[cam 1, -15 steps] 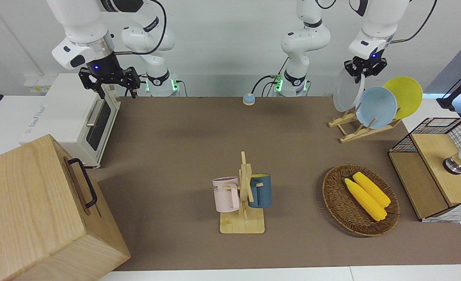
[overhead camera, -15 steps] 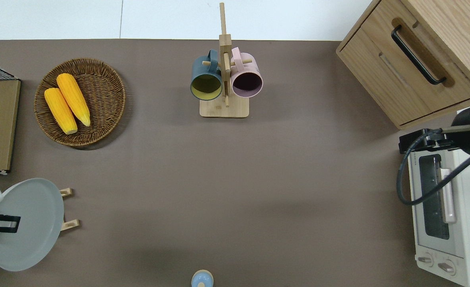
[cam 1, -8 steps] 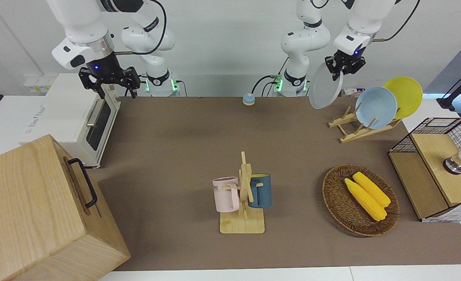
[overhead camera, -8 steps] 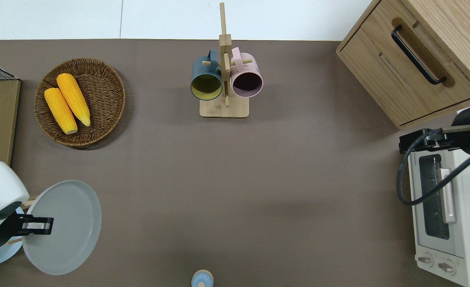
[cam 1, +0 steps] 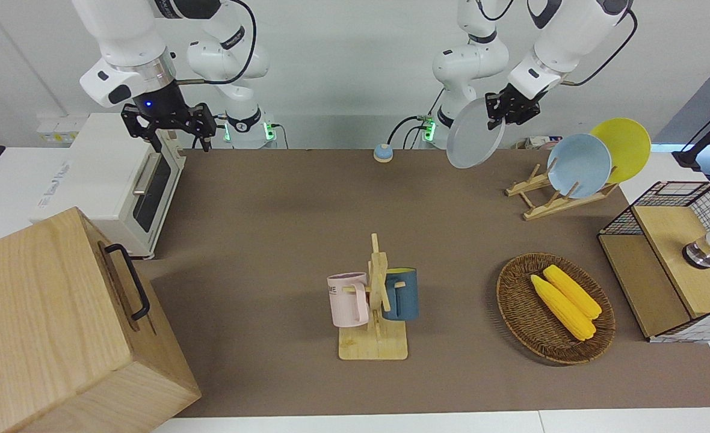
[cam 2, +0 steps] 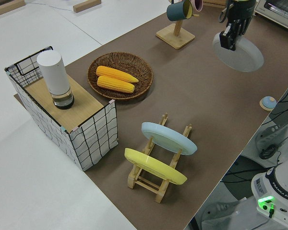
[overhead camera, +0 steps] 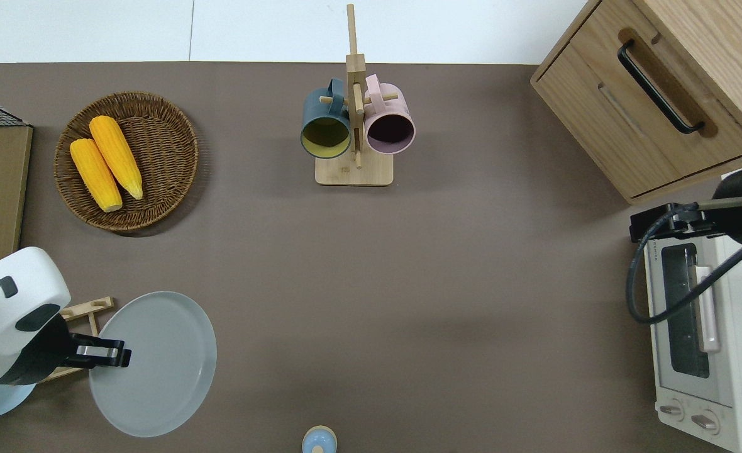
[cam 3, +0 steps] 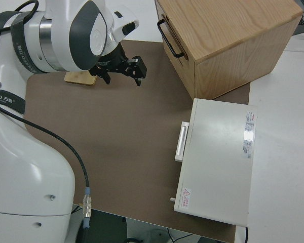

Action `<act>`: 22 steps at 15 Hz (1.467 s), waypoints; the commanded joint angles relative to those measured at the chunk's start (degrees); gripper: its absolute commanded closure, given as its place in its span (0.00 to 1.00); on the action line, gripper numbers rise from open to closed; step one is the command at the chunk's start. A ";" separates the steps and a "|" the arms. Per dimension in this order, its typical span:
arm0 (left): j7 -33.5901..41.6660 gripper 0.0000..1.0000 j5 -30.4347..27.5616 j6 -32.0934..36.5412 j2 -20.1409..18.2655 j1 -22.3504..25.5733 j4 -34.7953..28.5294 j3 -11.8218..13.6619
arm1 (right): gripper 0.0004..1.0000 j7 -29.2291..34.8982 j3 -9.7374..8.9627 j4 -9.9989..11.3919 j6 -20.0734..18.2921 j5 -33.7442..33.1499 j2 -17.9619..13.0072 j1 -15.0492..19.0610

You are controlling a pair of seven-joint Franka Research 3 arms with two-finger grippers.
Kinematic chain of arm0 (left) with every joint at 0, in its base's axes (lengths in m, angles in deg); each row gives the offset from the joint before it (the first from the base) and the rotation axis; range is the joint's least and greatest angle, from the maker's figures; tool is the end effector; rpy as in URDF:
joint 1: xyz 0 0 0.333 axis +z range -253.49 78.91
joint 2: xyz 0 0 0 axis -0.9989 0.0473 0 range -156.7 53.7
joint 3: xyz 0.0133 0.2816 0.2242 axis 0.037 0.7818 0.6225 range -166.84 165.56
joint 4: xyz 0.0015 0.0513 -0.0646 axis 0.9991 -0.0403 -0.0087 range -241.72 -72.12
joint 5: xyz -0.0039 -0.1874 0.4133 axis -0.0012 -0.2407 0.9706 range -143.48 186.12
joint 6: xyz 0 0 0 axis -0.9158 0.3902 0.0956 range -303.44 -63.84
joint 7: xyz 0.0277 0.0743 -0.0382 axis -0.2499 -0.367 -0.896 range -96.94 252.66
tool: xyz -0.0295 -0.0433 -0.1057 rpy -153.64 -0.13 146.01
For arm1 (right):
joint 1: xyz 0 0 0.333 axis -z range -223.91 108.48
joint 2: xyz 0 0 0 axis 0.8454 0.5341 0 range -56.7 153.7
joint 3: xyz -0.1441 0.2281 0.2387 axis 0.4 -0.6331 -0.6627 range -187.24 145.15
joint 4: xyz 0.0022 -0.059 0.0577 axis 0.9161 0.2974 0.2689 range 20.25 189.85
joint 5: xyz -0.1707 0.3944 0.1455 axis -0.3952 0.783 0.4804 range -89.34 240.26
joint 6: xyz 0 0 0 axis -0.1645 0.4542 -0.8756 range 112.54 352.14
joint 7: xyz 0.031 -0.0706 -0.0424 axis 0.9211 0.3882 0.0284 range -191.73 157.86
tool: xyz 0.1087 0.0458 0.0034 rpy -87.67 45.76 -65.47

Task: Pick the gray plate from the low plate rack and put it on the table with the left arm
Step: 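Carry the gray plate away from the rack and lower it flat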

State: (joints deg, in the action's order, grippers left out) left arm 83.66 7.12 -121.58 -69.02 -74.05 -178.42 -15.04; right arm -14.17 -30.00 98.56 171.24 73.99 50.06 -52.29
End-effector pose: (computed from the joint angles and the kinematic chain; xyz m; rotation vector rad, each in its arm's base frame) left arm 0.4850 -0.0562 0.6028 2.9361 -0.1530 -0.3230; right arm 0.6141 0.0333 0.6782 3.1170 0.0175 -0.0703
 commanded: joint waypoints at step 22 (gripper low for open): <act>31.63 1.00 -7.59 -21.12 10.31 4.78 -19.71 1.13 | 0.02 0.22 0.34 -0.37 -0.05 0.15 0.02 -0.42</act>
State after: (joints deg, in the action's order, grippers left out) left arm 111.92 0.75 -139.02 -58.70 -69.50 -195.18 -14.09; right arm -14.17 -30.00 98.56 171.24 73.99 50.06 -52.29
